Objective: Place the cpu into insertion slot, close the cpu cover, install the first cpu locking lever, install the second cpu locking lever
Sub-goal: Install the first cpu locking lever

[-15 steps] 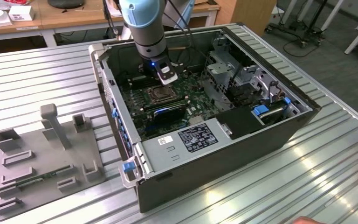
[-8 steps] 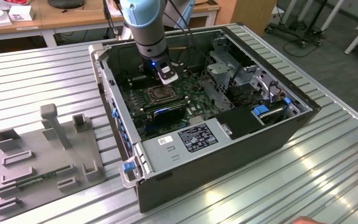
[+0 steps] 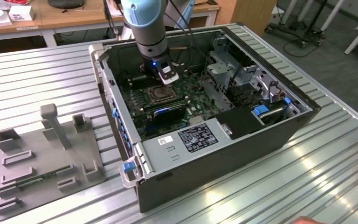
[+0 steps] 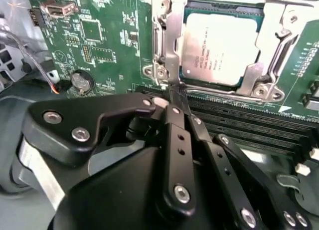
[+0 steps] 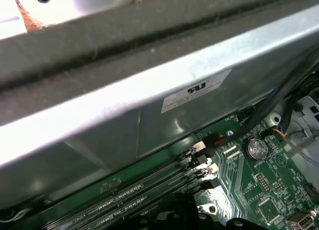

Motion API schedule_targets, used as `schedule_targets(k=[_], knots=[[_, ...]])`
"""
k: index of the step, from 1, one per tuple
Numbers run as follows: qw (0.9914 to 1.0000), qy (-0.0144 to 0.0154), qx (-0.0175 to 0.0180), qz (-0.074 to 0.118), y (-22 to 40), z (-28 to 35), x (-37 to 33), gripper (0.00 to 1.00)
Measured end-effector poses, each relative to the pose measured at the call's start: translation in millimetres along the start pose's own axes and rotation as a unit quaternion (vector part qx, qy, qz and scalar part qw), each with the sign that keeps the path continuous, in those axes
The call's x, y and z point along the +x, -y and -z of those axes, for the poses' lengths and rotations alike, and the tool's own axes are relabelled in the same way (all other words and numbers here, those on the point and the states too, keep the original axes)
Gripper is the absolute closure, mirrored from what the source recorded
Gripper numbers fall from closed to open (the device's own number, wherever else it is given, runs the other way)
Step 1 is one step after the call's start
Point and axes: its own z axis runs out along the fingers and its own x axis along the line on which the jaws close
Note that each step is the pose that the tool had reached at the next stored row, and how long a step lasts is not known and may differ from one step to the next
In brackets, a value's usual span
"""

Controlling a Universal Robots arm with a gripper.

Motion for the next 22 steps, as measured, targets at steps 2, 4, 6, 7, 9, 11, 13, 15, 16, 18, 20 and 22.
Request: schedule_targets(k=[2, 4, 6, 7, 9, 11, 13, 15, 16, 18, 20, 22], knots=[[1.00000, 0.0000, -0.0001, 0.000, -0.6, 1.5, -0.3, 0.90], [1.00000, 0.0000, -0.0001, 0.000, -1.3, 3.3, -0.6, 0.90], [1.00000, 0.0000, -0.0001, 0.000, -1.8, 4.4, -0.8, 0.90], [1.00000, 0.0000, -0.0002, 0.000, -1.8, 4.4, -0.8, 0.90], [1.00000, 0.0000, -0.0003, 0.000, -1.9, 4.5, -0.8, 0.90], [1.00000, -0.0002, -0.0004, 0.000, -1.9, 4.7, -0.8, 0.90], [1.00000, -0.0007, -0.0016, -0.001, -1.4, 4.8, -1.0, 0.90], [0.99999, -0.0017, -0.0048, -0.002, -0.3, 4.9, -1.7, 0.90], [0.99998, -0.0019, -0.0054, -0.002, 0.0, 5.0, -1.8, 0.90], [0.99998, -0.0019, -0.0054, -0.002, 0.0, 5.0, -1.8, 0.90], [0.99998, -0.0018, -0.0056, -0.002, 0.0, 5.0, -1.8, 0.90], [0.99996, 0.0030, -0.0082, -0.001, 0.2, 5.2, -1.5, 0.90]])
